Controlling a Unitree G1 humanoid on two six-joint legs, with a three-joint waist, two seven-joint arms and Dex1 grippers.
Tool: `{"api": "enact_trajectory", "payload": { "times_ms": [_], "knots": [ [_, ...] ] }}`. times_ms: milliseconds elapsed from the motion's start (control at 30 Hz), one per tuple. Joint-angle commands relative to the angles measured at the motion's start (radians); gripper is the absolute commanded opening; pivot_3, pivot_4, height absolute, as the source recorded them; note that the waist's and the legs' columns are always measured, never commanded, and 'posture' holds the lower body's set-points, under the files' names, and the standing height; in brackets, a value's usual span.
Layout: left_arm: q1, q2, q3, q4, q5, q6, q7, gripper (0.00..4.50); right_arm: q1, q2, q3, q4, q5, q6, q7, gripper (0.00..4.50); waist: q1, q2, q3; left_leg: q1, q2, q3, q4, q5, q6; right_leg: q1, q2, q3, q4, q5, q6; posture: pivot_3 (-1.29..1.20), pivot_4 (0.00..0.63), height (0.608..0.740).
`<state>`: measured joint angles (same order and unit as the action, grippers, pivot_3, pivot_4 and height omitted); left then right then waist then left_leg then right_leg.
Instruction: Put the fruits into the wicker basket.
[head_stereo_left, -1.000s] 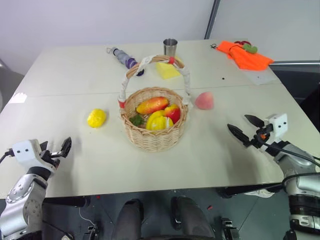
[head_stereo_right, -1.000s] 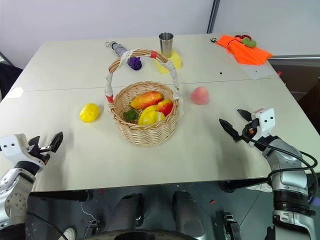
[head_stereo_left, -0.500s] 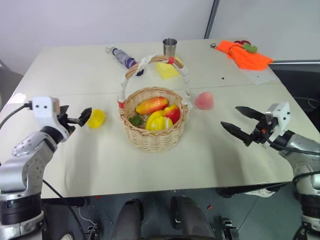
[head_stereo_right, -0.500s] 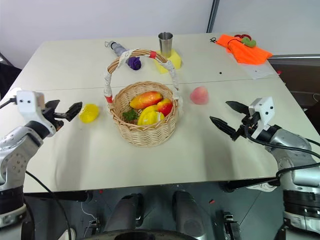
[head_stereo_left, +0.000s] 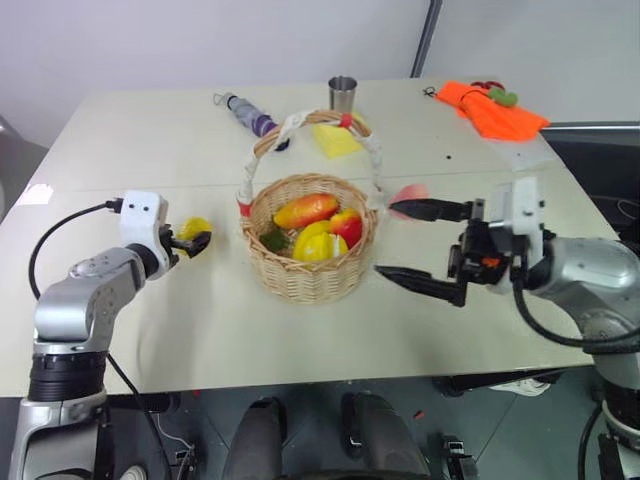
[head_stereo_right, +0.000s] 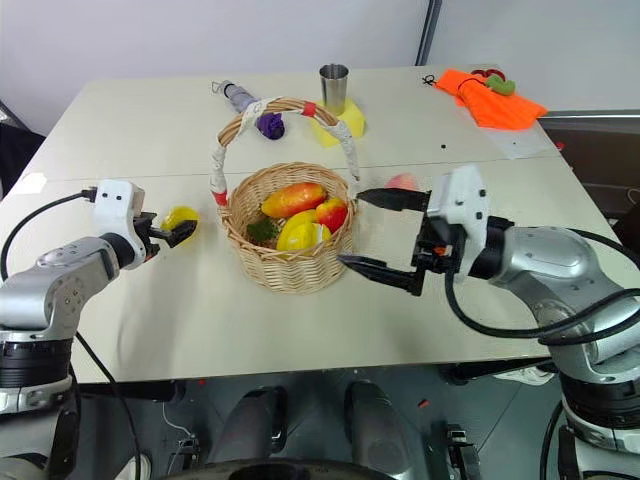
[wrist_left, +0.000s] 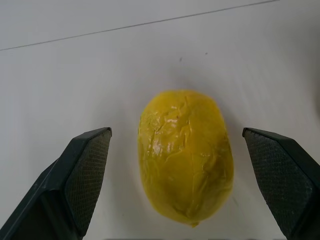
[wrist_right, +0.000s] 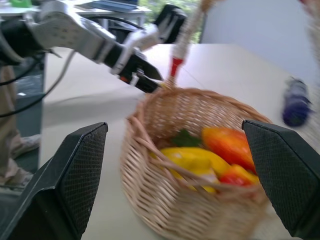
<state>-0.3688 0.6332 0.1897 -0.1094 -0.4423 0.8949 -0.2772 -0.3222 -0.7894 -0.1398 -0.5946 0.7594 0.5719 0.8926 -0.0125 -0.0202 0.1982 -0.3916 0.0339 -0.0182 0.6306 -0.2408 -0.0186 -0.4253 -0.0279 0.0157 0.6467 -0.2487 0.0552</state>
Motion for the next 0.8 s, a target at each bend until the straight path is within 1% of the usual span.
{"api": "enact_trajectory", "payload": {
  "times_ms": [33, 100, 167, 200, 233, 333, 400, 467, 533, 567, 600, 667, 700, 767, 800],
  "knots": [
    [-0.018, -0.006, 0.006, -0.006, 0.014, 0.01, -0.006, 4.25, -0.007, 0.008, 0.003, -0.036, 0.016, -0.003, -0.011, 4.5, 0.0, 0.0, 0.0, 0.0, 0.0, 0.0, 0.0, 0.0, 0.0, 0.0, 0.0, 0.0, 0.0, -0.001, -0.001, 0.0, 0.15, 0.74],
    [-0.02, -0.016, 0.014, -0.004, 0.015, 0.014, -0.003, 3.65, -0.005, 0.009, 0.012, -0.034, 0.009, -0.008, -0.01, 4.5, 0.0, 0.0, 0.0, 0.0, 0.0, 0.0, 0.0, 0.0, 0.0, 0.0, 0.0, 0.0, 0.0, -0.001, -0.002, 0.0, 0.15, 0.74],
    [-0.02, -0.018, 0.021, 0.001, 0.019, 0.025, 0.002, 2.6, -0.01, 0.013, 0.021, -0.028, 0.0, -0.015, -0.009, 4.5, 0.0, -0.001, 0.0, 0.0, 0.0, 0.0, 0.0, 0.0, 0.0, 0.0, 0.0, 0.0, 0.0, -0.001, -0.002, 0.0, 0.15, 0.74],
    [-0.017, -0.013, 0.02, 0.002, 0.025, 0.026, -0.001, 2.18, -0.016, 0.015, 0.023, -0.023, -0.004, -0.019, -0.011, 4.5, 0.0, -0.001, 0.0, 0.0, 0.0, 0.0, 0.0, 0.0, 0.0, 0.0, 0.0, 0.0, 0.0, 0.0, -0.002, 0.0, 0.15, 0.74],
    [-0.013, -0.006, 0.017, 0.003, 0.033, 0.023, -0.004, 1.97, -0.022, 0.017, 0.025, -0.018, -0.008, -0.022, -0.011, 4.5, 0.0, -0.001, 0.0, 0.0, 0.0, 0.0, 0.0, 0.0, 0.0, 0.0, 0.0, 0.0, 0.0, 0.0, -0.002, 0.0, 0.15, 0.74],
    [0.016, 0.021, 0.047, -0.007, 0.042, -0.028, -0.035, 1.94, -0.03, 0.017, 0.022, -0.009, -0.016, -0.031, -0.011, 4.5, -0.003, 0.0, 0.0, 0.0, 0.0, 0.0, 0.0, 0.0, 0.0, 0.0, 0.0, 0.0, 0.0, 0.0, -0.002, 0.0, 0.15, 0.74],
    [0.071, 0.043, 0.125, -0.087, -0.024, -0.083, -0.13, 1.94, -0.03, 0.013, 0.01, 0.0, -0.018, -0.034, -0.01, 4.5, -0.008, -0.001, 0.0, 0.0, 0.0, 0.0, 0.0, 0.0, 0.0, 0.0, 0.0, 0.0, 0.0, 0.0, -0.002, 0.0, 0.15, 0.74],
    [0.129, 0.066, 0.188, -0.194, -0.119, -0.096, -0.244, 1.94, -0.03, 0.008, -0.003, 0.014, -0.019, -0.038, -0.005, 4.5, -0.005, -0.002, 0.0, 0.0, 0.001, 0.0, -0.001, 0.0, 0.0, -0.001, 0.0, 0.0, 0.0, 0.001, -0.004, 0.0, 0.15, 0.74],
    [0.19, 0.091, 0.257, -0.333, -0.316, -0.017, -0.367, 1.94, -0.029, 0.0, -0.016, 0.038, -0.026, -0.046, 0.007, 4.5, 0.0, -0.002, 0.001, -0.001, 0.001, 0.0, -0.001, 0.0, 0.0, -0.002, 0.0, 0.0, 0.0, 0.0, -0.005, 0.0, 0.15, 0.74],
    [0.208, 0.101, 0.277, -0.374, -0.384, 0.017, -0.396, 1.94, -0.029, -0.002, -0.02, 0.046, -0.03, -0.049, 0.013, 4.5, 0.003, -0.003, 0.001, -0.001, 0.001, 0.0, -0.001, 0.0, 0.0, -0.002, -0.001, 0.0, 0.0, 0.0, -0.005, 0.0, 0.15, 0.74],
    [0.225, 0.12, 0.282, -0.448, -0.496, 0.055, -0.437, 1.94, -0.035, -0.004, -0.023, 0.061, -0.036, -0.055, 0.019, 4.5, 0.004, -0.003, 0.0, -0.001, 0.001, 0.0, 0.0, 0.0, 0.0, -0.002, -0.002, 0.0, 0.0, 0.0, -0.005, 0.0, 0.15, 0.74],
    [0.227, 0.143, 0.266, -0.535, -0.616, 0.085, -0.456, 1.94, -0.047, -0.005, -0.024, 0.082, -0.043, -0.063, 0.026, 4.5, 0.004, -0.003, 0.001, -0.002, 0.0, 0.0, 0.001, 0.0, 0.0, -0.001, -0.003, 0.0, -0.001, 0.0, -0.005, 0.0, 0.15, 0.74],
    [0.187, 0.132, 0.229, -0.571, -0.642, 0.078, -0.428, 1.94, -0.055, -0.006, -0.023, 0.095, -0.048, -0.069, 0.03, 4.5, 0.003, -0.003, 0.001, -0.001, -0.001, 0.001, 0.001, 0.0, 0.0, -0.001, -0.003, 0.0, -0.001, 0.0, -0.005, 0.0, 0.15, 0.74],
    [0.096, 0.089, 0.161, -0.578, -0.647, 0.077, -0.322, 1.94, -0.063, -0.006, -0.021, 0.111, -0.055, -0.078, 0.036, 4.5, 0.005, -0.003, 0.001, -0.001, -0.001, 0.001, 0.002, 0.0, 0.0, 0.0, -0.003, 0.0, -0.001, -0.002, -0.002, 0.0, 0.15, 0.74],
    [0.029, 0.055, 0.102, -0.572, -0.612, 0.077, -0.261, 1.94, -0.065, -0.006, -0.02, 0.117, -0.06, -0.082, 0.039, 4.5, 0.004, -0.003, 0.001, -0.001, -0.002, 0.001, 0.003, 0.0, 0.0, 0.001, -0.003, 0.0, -0.001, -0.002, -0.002, 0.0, 0.15, 0.74]
  ]
}}
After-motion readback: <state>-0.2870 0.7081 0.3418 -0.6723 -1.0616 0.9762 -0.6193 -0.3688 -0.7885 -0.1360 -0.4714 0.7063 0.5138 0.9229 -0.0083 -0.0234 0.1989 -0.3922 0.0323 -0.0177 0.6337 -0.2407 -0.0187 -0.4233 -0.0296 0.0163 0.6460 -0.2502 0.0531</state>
